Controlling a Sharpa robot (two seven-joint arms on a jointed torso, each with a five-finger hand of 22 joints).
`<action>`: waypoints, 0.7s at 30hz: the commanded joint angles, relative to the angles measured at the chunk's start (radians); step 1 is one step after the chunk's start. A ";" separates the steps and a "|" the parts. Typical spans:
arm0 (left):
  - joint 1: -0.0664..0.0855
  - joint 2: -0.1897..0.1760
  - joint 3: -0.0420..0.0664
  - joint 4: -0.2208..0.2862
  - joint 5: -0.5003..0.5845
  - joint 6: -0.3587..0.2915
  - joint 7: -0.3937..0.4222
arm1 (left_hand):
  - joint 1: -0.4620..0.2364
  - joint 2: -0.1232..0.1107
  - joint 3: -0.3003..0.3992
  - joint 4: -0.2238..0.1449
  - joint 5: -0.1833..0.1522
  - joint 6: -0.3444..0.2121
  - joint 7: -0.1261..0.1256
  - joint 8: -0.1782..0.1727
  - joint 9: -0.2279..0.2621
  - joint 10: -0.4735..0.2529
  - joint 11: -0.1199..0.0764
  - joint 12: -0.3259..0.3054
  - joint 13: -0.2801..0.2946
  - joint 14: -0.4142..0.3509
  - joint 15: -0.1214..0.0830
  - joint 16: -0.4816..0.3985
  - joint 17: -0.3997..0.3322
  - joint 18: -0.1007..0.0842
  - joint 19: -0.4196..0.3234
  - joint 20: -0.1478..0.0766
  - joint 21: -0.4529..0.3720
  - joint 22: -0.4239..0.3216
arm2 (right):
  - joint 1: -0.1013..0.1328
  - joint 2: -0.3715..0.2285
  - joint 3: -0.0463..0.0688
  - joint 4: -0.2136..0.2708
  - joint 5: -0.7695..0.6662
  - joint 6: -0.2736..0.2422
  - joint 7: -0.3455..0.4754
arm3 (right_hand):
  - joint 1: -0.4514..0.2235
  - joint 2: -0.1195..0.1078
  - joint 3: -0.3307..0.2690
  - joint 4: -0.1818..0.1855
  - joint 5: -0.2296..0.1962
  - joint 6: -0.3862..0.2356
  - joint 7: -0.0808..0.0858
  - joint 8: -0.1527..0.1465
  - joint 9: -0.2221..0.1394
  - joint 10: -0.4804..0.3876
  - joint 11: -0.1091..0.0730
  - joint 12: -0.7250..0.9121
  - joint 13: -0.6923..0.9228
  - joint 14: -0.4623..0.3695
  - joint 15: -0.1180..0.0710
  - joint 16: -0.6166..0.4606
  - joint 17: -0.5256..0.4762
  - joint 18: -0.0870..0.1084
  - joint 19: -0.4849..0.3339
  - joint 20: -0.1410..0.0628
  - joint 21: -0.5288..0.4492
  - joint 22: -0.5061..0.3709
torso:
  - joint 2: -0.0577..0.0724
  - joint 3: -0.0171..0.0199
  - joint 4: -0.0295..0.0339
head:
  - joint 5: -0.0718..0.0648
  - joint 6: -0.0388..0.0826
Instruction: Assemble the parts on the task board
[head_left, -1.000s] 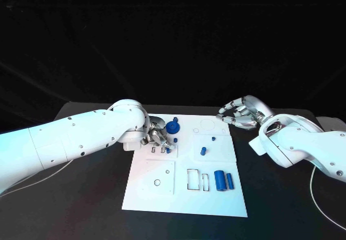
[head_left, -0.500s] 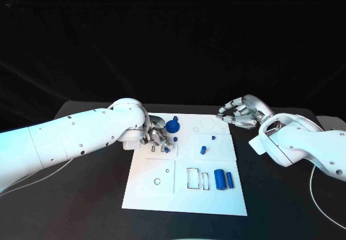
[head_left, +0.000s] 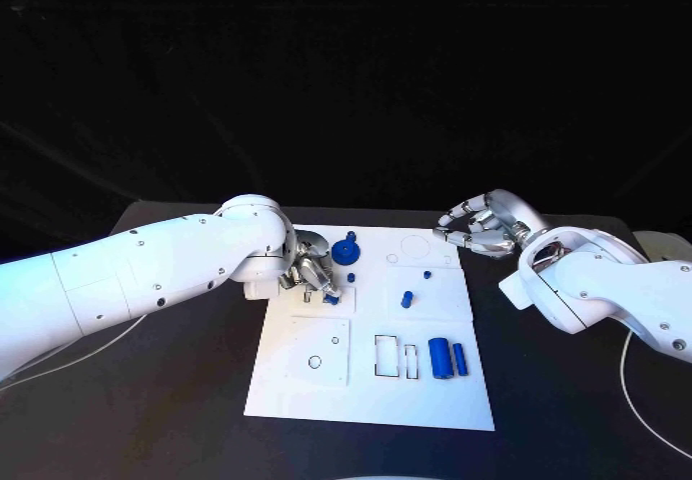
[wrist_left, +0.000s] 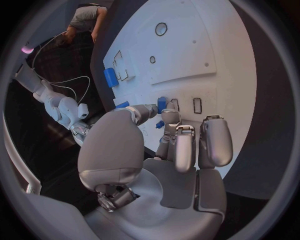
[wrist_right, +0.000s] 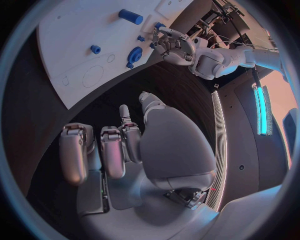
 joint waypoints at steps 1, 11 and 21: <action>0.001 -0.011 0.002 0.010 0.106 -0.001 0.006 | 0.023 0.014 0.059 -0.060 0.003 -0.002 -0.009 0.022 0.050 0.005 0.000 0.004 0.003 0.095 -0.007 0.001 0.234 -0.011 0.003 -0.005 0.005 0.002 | -0.001 -0.002 0.000 0.000 -0.005 0.006 0.003 | -0.008 -0.003 0.007 -0.001 0.005 0.004 -0.001 0.004 0.001 0.003 -0.003 0.003 0.145 0.097 -0.007 -0.004 0.225 0.019 0.037 -0.007 -0.003 0.176 | 0.000 0.0003 0.0030 | -0.001 0.001; 0.000 -0.063 0.004 0.061 0.164 -0.075 0.019 | 0.028 0.020 0.108 -0.108 0.037 -0.013 -0.003 0.046 0.081 0.011 0.003 0.004 0.005 0.095 -0.005 0.002 0.236 -0.011 0.003 -0.004 0.006 0.005 | -0.001 -0.004 0.000 0.000 -0.003 -0.002 0.006 | -0.008 -0.003 0.007 -0.001 0.005 0.004 -0.001 0.004 0.001 0.003 -0.003 0.003 0.145 0.097 -0.007 -0.004 0.225 0.019 0.037 -0.007 -0.003 0.176 | -0.001 -0.0004 0.0024 | 0.003 0.001; -0.016 -0.108 0.003 0.119 0.058 -0.192 0.042 | 0.029 0.020 0.119 -0.117 0.041 -0.011 -0.003 0.052 0.088 0.015 0.003 0.008 0.009 0.096 -0.005 0.005 0.239 -0.012 0.006 -0.004 0.011 0.013 | -0.001 -0.009 0.000 0.003 -0.003 -0.009 0.009 | -0.011 -0.002 0.008 -0.001 0.009 0.005 -0.001 0.004 0.001 0.004 -0.004 0.004 0.145 0.097 -0.007 -0.004 0.226 0.018 0.038 -0.007 -0.003 0.177 | -0.001 -0.0006 0.0028 | -0.001 0.001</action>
